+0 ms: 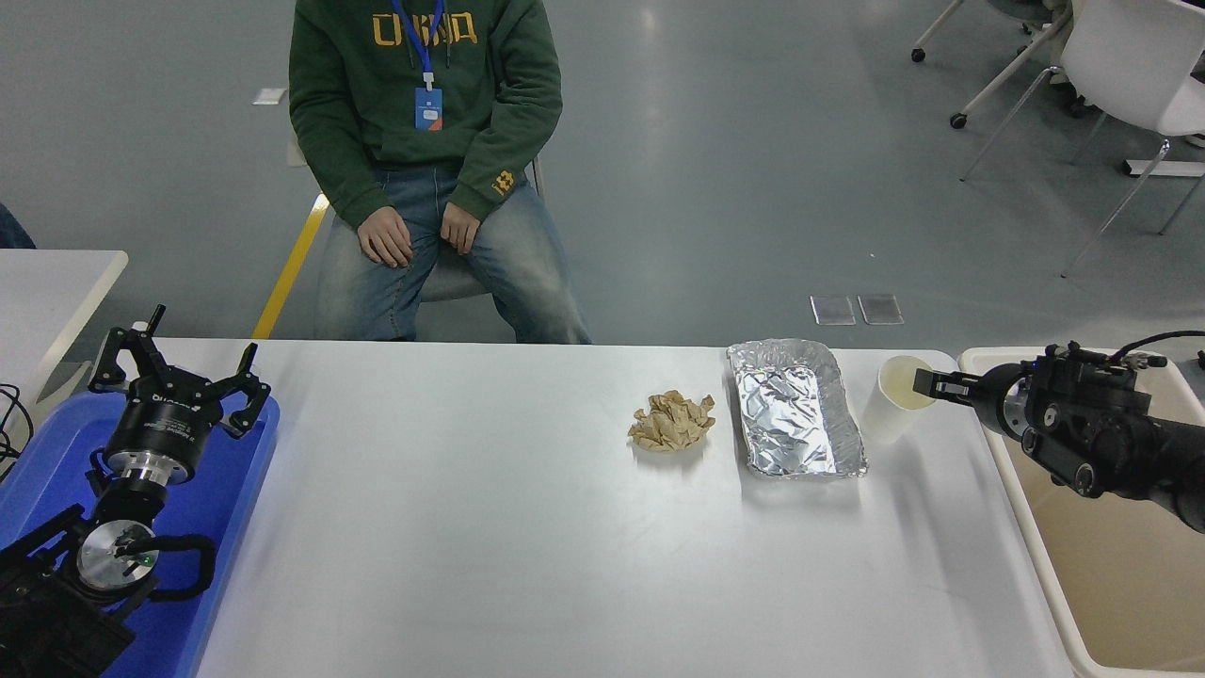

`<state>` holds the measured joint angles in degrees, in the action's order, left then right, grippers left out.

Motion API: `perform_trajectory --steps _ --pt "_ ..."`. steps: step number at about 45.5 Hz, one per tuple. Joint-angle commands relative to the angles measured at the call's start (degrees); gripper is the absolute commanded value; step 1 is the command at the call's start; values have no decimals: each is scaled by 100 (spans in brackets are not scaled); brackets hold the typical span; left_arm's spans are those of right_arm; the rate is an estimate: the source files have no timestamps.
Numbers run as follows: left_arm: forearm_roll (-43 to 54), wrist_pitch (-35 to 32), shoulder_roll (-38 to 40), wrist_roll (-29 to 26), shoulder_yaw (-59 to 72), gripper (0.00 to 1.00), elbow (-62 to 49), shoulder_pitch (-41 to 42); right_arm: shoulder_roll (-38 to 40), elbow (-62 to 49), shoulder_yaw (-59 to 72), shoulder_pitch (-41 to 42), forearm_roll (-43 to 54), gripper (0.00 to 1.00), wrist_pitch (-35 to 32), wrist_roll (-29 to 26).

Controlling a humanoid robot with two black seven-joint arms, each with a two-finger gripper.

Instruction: Clean the table surface

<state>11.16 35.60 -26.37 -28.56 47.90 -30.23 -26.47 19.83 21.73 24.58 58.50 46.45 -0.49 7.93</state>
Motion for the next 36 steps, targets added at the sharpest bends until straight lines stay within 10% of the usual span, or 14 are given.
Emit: perform_trajectory --steps 1,36 --pt "0 0 0 0 0 100 0 -7 -49 112 11 48 -118 71 -30 112" --pt "0 0 0 0 0 100 0 -7 -40 77 143 92 -39 0 -232 227"
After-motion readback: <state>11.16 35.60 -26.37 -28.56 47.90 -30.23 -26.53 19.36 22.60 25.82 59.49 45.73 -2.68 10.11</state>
